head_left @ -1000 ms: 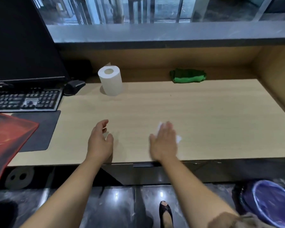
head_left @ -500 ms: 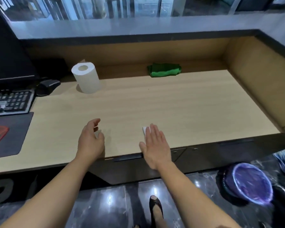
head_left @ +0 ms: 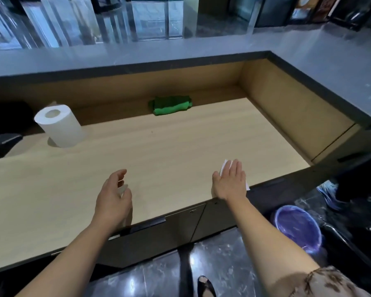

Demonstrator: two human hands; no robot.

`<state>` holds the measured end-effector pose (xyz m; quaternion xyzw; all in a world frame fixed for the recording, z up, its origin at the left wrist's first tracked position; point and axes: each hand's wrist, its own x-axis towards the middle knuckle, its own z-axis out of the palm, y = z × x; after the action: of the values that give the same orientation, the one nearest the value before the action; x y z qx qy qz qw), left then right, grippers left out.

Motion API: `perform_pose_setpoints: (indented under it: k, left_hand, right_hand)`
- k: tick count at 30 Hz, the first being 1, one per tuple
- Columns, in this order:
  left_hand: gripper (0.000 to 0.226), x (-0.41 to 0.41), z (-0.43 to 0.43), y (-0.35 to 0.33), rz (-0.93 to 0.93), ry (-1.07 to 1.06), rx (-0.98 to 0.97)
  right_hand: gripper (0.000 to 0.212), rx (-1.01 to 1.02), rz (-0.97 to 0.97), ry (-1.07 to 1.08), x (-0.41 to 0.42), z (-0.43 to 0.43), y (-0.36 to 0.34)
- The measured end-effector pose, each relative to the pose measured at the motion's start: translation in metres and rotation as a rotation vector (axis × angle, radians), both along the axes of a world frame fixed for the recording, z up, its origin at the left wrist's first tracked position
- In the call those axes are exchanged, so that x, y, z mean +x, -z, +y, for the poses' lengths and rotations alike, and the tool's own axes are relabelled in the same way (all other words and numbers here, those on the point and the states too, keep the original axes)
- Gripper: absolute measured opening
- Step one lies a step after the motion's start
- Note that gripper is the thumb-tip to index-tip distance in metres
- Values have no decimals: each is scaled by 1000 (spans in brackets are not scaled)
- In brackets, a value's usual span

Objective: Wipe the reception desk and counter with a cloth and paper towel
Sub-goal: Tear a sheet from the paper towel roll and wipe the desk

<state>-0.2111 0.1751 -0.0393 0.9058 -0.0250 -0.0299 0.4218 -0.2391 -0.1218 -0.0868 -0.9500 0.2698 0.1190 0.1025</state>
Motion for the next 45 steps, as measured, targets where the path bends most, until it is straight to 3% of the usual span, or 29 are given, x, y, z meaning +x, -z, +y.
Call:
perform_pose_setpoints:
  k: [3, 6, 10, 14, 18, 22, 26, 28, 34, 37, 40, 45]
  left_hand:
    - [49, 2, -13, -4, 4, -5, 15]
    - [50, 6, -29, -8, 15, -31, 16]
    - [53, 10, -57, -10, 46, -76, 29]
    - [55, 11, -97, -9, 88, -115, 21]
    - [56, 16, -147, -11, 118, -128, -9]
    - [55, 21, -187, -13, 134, -122, -59]
    - [54, 22, -214, -17, 111, -121, -59]
    - [54, 22, -221, -18, 100, -131, -54]
    - [52, 25, -222, -16, 78, -171, 9]
    - [52, 30, -218, -15, 73, -197, 25]
    - [52, 36, -212, -15, 88, -215, 32]
    - [51, 43, -199, -10, 109, -240, 24]
  right_hand:
    - [67, 0, -48, -200, 5, 46, 9]
    - [87, 117, -103, -439, 2, 77, 9]
    - [89, 93, -94, -603, -4, 47, 4]
    - [85, 17, -76, -573, -10, -21, 3]
    - [98, -101, -31, -399, -14, -134, 5]
    - [69, -120, 29, -150, -8, -223, 2]
    - [68, -81, 32, 37, 7, -230, 0]
    - [69, -79, -17, -2, 14, -202, -2]
    - [66, 21, -52, -584, 29, -58, -1]
    - [63, 40, -44, -734, 35, -58, -2]
    - [63, 3, -76, -660, 44, -107, 2]
    - [65, -104, -68, -259, 72, -221, 3]
